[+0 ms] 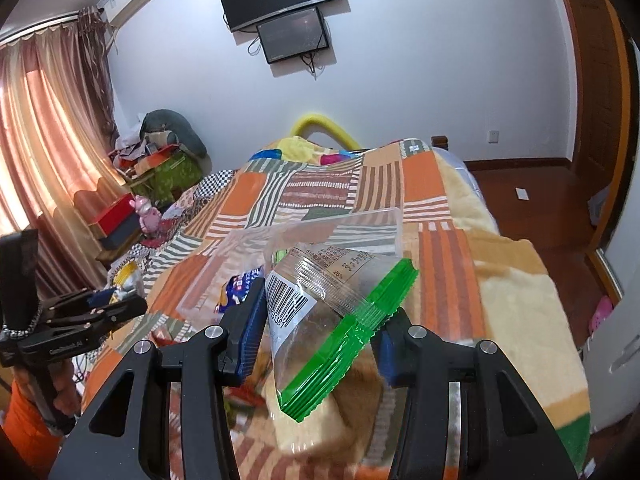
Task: Organize snacks
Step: 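Lower both bags into the clear plastic box and open both tools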
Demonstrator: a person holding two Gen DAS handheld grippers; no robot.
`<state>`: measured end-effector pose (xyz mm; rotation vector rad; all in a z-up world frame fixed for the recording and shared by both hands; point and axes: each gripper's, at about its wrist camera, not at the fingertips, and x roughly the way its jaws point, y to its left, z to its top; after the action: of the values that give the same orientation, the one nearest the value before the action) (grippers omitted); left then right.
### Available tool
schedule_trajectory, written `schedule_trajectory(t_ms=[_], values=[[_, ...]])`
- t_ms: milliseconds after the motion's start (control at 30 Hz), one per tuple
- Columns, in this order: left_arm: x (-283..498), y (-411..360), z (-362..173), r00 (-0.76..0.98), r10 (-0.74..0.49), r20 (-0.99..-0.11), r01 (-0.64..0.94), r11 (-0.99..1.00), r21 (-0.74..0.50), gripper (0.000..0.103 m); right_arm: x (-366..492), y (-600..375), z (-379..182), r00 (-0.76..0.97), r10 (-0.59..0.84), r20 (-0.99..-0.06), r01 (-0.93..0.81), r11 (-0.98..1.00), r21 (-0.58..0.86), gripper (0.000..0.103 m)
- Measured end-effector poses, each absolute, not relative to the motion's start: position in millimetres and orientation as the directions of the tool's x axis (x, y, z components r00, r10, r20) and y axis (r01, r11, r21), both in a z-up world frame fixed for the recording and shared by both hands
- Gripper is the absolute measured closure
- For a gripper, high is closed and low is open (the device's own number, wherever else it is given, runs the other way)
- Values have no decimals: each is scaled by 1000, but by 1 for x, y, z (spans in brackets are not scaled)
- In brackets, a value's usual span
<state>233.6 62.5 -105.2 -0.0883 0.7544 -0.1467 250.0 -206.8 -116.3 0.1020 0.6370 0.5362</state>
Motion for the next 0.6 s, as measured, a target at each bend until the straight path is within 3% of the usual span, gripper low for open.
schedule_trajectory(t_ms=[600], values=[[306,39,-134,622,-182,-761,115,983,-142,56,293,-156,-157,574,501,-648,-495,842,213,59]])
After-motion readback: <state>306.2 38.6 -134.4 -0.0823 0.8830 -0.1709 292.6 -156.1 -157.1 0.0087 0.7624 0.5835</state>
